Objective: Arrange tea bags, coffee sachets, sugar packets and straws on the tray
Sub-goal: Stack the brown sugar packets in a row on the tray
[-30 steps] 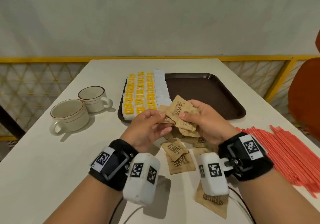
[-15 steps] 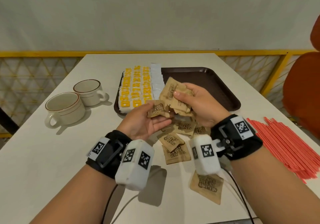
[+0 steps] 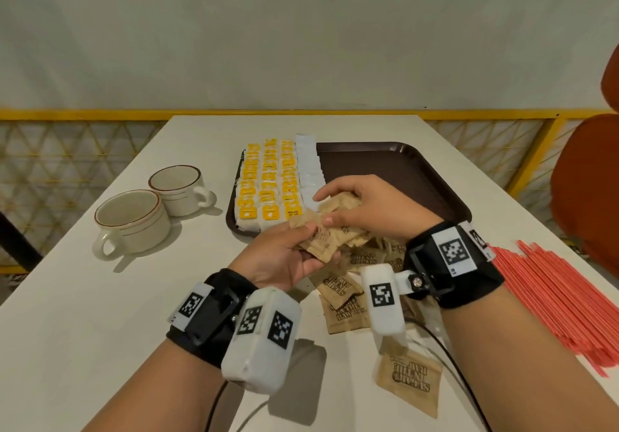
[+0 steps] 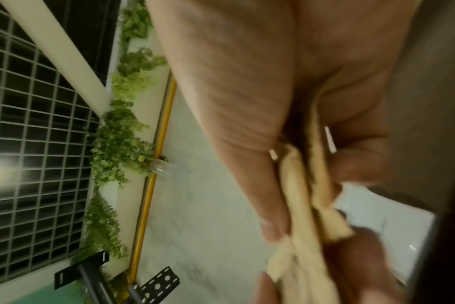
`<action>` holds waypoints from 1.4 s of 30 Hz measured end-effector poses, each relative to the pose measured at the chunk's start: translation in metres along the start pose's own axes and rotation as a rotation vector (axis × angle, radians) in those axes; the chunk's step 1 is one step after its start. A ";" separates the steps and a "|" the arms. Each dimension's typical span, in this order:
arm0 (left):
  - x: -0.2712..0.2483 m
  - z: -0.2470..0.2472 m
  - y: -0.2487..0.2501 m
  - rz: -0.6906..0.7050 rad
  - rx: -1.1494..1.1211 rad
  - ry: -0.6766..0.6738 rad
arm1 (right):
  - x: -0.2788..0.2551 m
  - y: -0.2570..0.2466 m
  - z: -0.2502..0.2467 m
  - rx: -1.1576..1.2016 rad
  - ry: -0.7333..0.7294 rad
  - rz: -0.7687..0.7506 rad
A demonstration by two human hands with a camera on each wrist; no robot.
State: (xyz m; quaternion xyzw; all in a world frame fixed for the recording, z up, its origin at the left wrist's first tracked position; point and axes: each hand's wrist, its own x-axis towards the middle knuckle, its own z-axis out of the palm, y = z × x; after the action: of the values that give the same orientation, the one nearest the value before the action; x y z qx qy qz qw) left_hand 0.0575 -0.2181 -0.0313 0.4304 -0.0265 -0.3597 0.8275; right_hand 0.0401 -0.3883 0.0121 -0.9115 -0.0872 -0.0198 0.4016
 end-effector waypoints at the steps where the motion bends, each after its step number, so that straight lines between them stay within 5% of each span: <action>1: 0.001 -0.001 0.000 0.032 -0.065 0.028 | -0.001 0.005 0.003 0.082 0.082 0.024; 3: 0.004 -0.003 0.001 0.111 -0.178 0.083 | -0.002 0.012 0.007 0.258 0.153 0.090; 7: 0.007 -0.003 0.001 0.208 -0.230 0.127 | -0.005 0.011 0.019 0.508 0.050 0.173; 14: 0.006 0.001 -0.003 0.136 -0.220 0.088 | -0.007 0.011 0.025 0.499 0.164 0.161; 23: 0.002 -0.008 0.003 -0.101 -0.046 -0.007 | -0.013 0.018 0.014 0.330 0.018 0.161; 30: 0.006 -0.007 -0.005 -0.058 0.067 0.068 | -0.011 0.015 0.018 0.396 0.023 0.201; 36: 0.007 -0.008 -0.003 -0.074 0.036 0.083 | -0.010 0.009 0.015 0.747 -0.039 0.395; 42: 0.005 -0.009 -0.002 0.010 0.070 0.081 | -0.011 0.011 0.017 0.794 -0.011 0.277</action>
State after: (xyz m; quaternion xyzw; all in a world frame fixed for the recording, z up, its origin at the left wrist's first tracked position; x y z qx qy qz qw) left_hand 0.0628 -0.2159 -0.0395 0.4730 -0.0076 -0.3367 0.8142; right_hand 0.0303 -0.3847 -0.0080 -0.6892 0.0330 0.0746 0.7200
